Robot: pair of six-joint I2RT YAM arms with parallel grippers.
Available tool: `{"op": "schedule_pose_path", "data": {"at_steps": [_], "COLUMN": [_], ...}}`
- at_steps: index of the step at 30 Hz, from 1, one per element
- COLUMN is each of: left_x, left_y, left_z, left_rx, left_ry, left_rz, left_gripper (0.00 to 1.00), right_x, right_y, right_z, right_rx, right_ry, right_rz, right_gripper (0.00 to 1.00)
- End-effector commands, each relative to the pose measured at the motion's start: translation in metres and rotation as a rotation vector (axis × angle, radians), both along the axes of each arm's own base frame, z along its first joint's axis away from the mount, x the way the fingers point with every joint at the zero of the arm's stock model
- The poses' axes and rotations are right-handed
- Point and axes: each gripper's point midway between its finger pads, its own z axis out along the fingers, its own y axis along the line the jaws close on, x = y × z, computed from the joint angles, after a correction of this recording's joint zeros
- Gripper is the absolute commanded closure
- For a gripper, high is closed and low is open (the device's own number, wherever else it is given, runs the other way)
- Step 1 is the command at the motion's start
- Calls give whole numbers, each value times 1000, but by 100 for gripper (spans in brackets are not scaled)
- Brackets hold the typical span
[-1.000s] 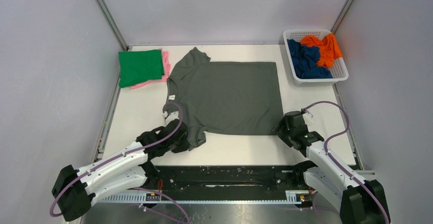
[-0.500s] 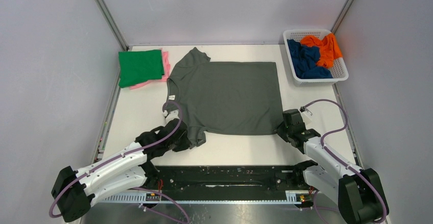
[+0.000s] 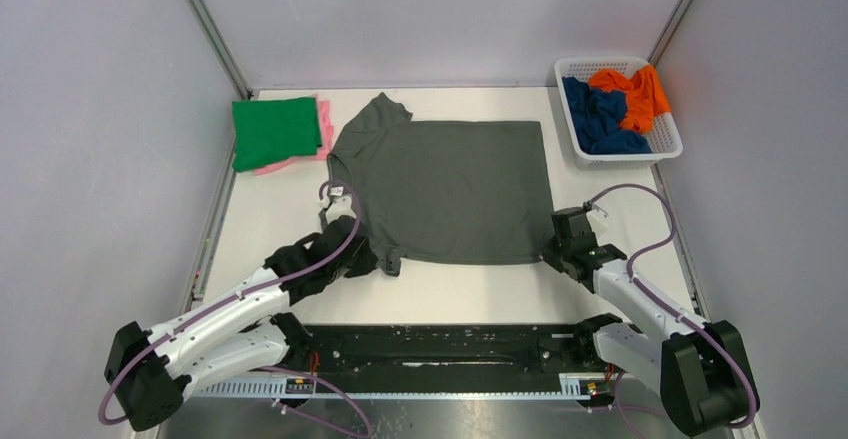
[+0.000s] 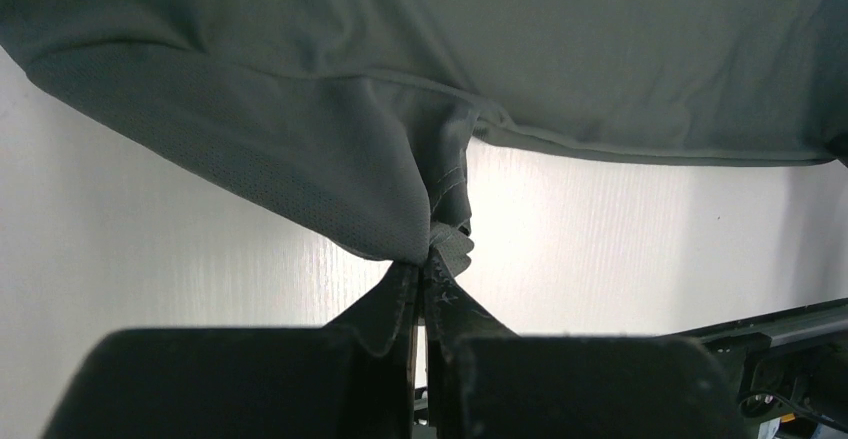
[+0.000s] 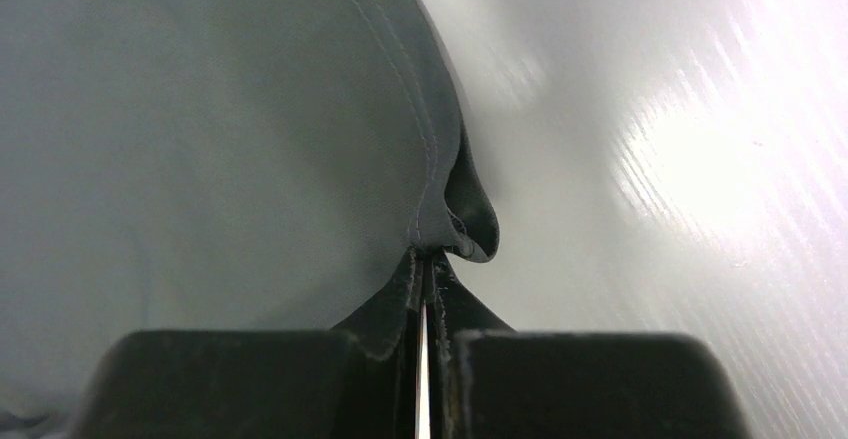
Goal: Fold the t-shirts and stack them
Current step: Grab the side of the flattened tshirt closest away from the robot with both arms, then fold the flattened tshirt in 1/3 of the way
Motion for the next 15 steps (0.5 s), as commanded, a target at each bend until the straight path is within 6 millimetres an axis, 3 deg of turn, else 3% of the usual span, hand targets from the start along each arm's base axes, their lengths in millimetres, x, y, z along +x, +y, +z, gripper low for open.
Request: {"op": "schedule_pose_path", "data": {"at_steps": [1,7,15], "left_x": [37,73,127], "left_y": [-10,-9,8], "left_z": [41,57,80], "left_rx": [-48,-53,-37], "left_ry": [-136,-167,-179], "left_rz": [16,46,115], "left_gripper": [100,100,100], "right_x": [18,45,85], "right_y": [6,14,22], "right_z": [26,55,84], "right_rx": [-15,-34,-64], "right_ry": [-34,-54,-72], "right_rz": [51,93,116], "right_gripper": [100,100,100]}}
